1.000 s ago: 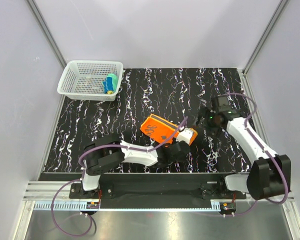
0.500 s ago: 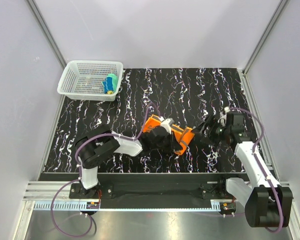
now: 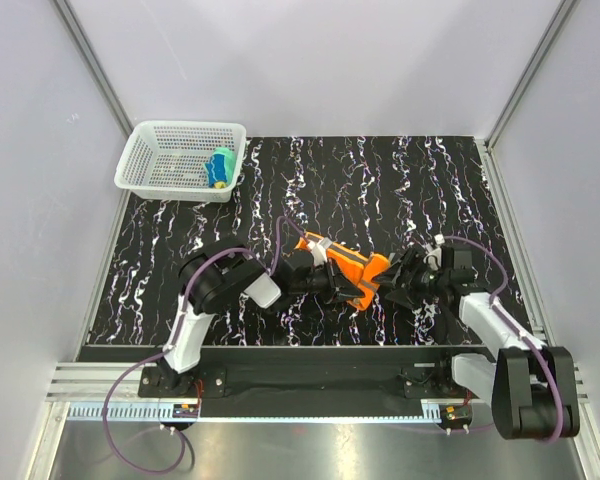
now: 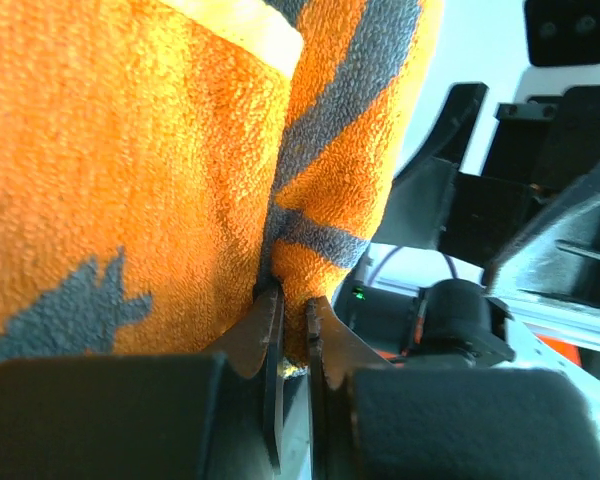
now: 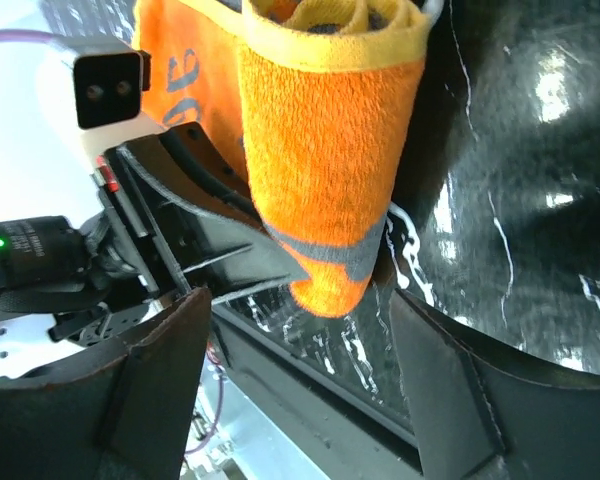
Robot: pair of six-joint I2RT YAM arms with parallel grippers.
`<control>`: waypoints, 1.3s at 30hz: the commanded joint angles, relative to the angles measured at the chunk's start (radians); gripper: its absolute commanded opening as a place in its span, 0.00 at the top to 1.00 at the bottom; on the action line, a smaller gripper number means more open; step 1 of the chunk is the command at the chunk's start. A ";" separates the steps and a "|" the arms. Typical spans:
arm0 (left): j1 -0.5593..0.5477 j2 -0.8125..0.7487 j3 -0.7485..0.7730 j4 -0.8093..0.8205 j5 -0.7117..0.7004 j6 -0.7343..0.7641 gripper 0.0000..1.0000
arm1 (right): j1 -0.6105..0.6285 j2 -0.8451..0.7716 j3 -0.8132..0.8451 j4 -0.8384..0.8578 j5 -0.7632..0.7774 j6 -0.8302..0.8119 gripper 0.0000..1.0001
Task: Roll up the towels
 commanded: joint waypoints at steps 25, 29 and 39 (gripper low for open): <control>0.013 -0.291 0.141 -0.710 -0.224 0.423 0.35 | 0.223 0.267 0.161 0.057 0.273 -0.024 0.71; -0.082 -0.396 0.236 -1.026 -0.562 0.584 0.34 | 0.237 0.270 0.190 -0.015 0.295 -0.026 0.73; -0.386 -0.339 0.373 -1.057 -1.046 0.833 0.33 | 0.265 0.311 0.273 -0.141 0.320 -0.040 0.74</control>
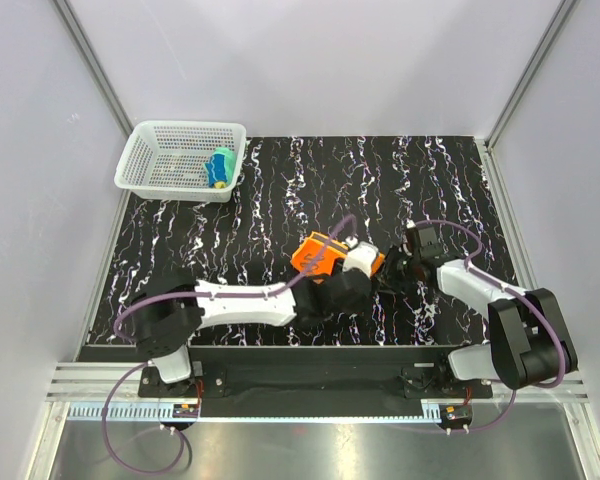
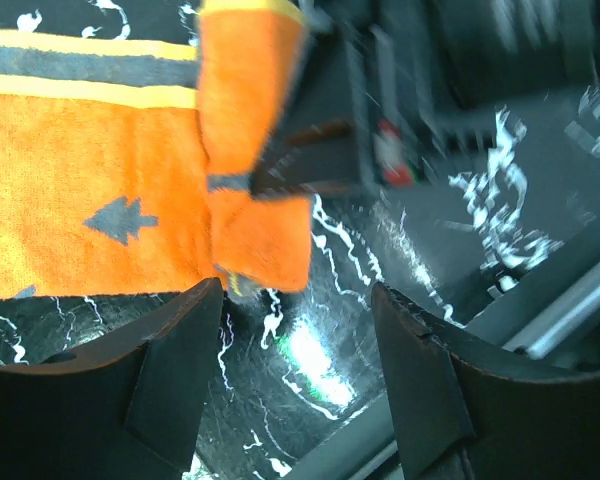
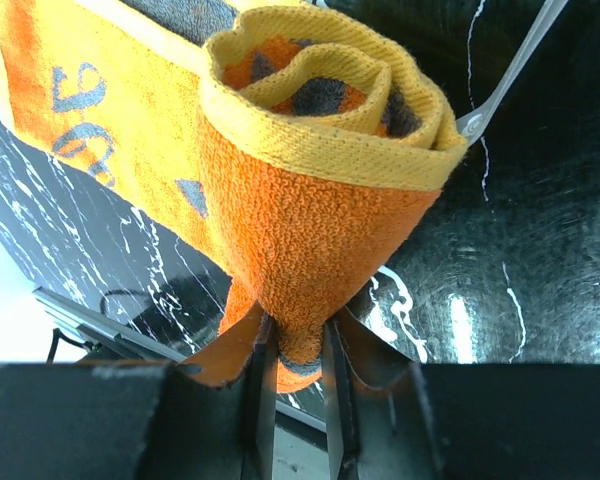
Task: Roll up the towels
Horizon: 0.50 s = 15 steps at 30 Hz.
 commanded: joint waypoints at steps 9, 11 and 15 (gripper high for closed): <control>-0.059 0.239 0.179 -0.040 -0.236 0.157 0.31 | 0.032 0.011 0.067 -0.095 0.012 -0.026 0.76; -0.059 0.264 0.196 -0.054 -0.241 0.160 0.31 | 0.033 0.005 0.066 -0.106 0.012 -0.026 0.77; -0.057 0.302 0.212 -0.054 -0.247 0.163 0.58 | 0.039 -0.005 0.069 -0.128 0.004 -0.026 0.76</control>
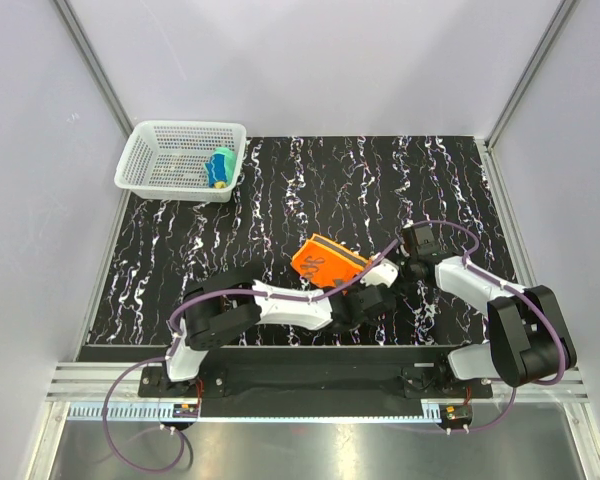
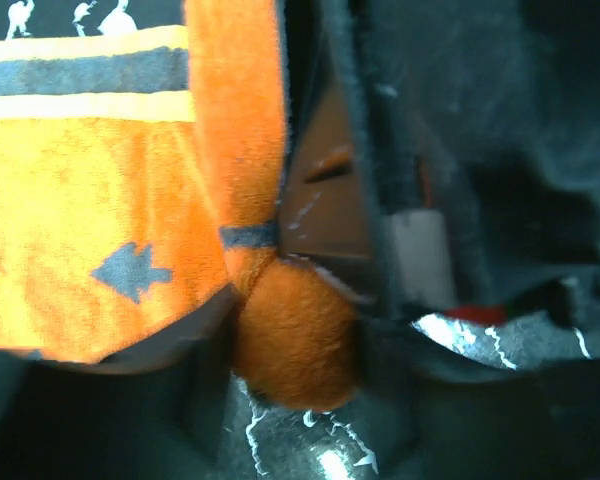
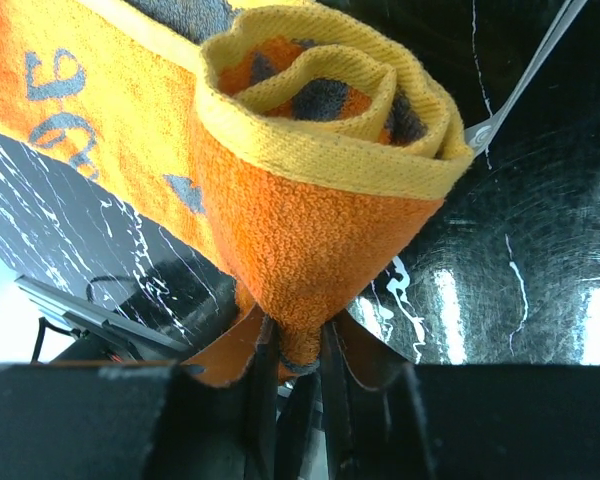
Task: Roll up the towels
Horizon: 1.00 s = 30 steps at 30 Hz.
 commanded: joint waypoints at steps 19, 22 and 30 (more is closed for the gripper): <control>0.001 -0.074 -0.055 0.034 0.022 -0.068 1.00 | -0.158 -0.113 0.267 -0.324 0.227 -0.120 0.11; 0.030 -0.106 -0.104 0.085 0.107 -0.108 1.00 | -0.212 -0.167 0.281 -0.319 0.206 -0.139 0.11; 0.168 -0.221 -0.219 0.144 0.357 -0.296 1.00 | -0.223 -0.343 0.186 -0.221 0.046 -0.110 0.09</control>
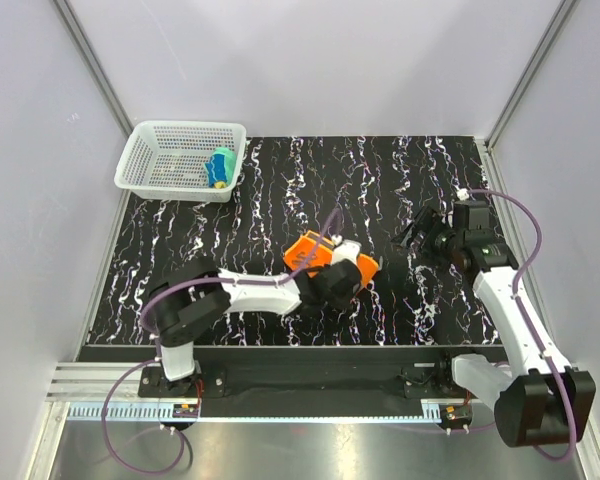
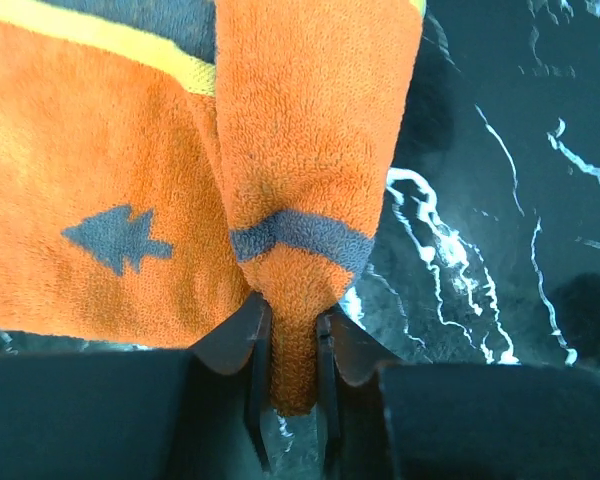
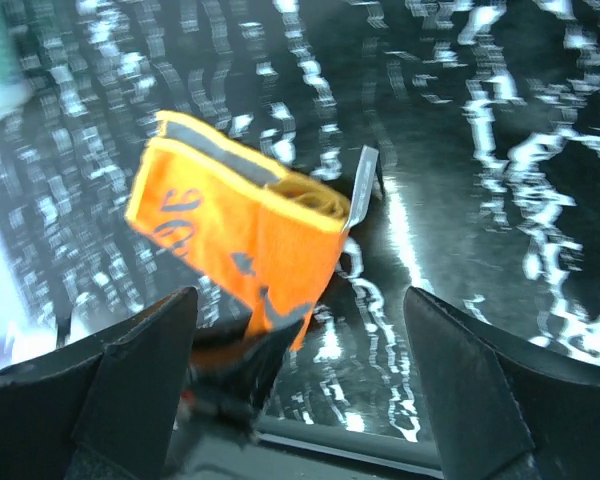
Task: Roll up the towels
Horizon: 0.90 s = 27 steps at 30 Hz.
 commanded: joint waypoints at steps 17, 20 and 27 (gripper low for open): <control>0.273 0.065 -0.321 0.891 0.762 -0.577 1.00 | 0.008 -0.050 -0.415 0.492 -0.383 0.186 0.08; 0.276 0.116 -0.308 0.985 0.804 -0.633 1.00 | 0.033 0.007 -0.438 0.561 -0.366 0.195 0.08; 0.292 0.160 -0.261 1.006 0.879 -0.653 1.00 | 0.137 0.152 -0.464 0.666 -0.263 0.190 0.11</control>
